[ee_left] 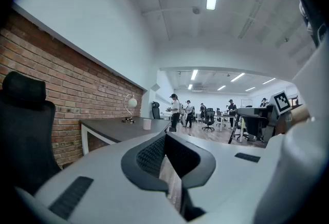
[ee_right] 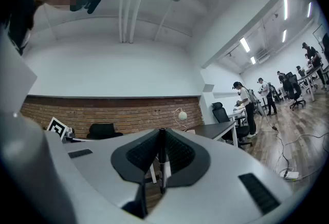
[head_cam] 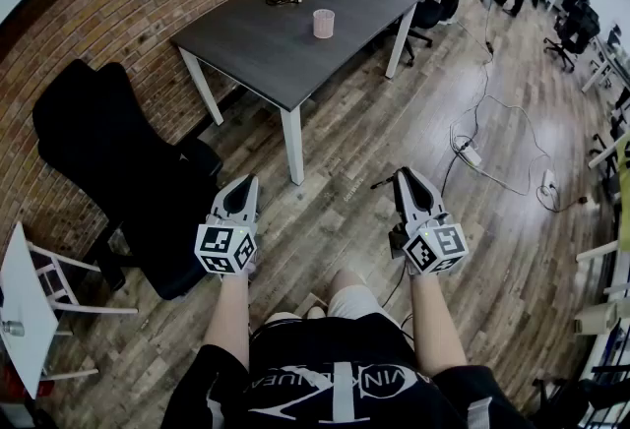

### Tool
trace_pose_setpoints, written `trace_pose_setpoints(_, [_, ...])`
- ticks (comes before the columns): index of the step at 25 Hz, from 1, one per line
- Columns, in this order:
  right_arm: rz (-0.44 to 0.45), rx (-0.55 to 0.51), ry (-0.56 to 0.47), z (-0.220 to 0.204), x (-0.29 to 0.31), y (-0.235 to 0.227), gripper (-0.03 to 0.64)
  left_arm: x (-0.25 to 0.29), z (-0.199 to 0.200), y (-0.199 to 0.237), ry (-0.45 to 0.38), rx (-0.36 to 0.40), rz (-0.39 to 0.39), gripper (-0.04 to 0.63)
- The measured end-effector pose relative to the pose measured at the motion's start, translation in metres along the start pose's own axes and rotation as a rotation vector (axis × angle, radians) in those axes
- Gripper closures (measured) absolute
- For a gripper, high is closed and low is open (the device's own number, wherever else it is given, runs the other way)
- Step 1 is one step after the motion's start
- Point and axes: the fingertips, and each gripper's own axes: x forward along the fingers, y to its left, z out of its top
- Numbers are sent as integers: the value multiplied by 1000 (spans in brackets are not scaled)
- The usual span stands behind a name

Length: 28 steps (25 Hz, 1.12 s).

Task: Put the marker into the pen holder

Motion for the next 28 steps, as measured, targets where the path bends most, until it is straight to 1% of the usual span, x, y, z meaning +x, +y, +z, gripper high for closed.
trace_pose_setpoints(5, [-19,19,-4,-6,9,-7,568,13,-4,6,15,-5,-26,583])
trace_pose_setpoints(13, [-14,25,18,-20,57,-29,568,52,-6,32,18,-12,-1,583])
trace_pose_setpoints(21, [8,59,40,-34,118,-68,568,111,-7,55,46,-9,20,583])
trace_pose_setpoints(28, [36,76,70,-40,179,-107,567,175,0,78,59,-11,67,583])
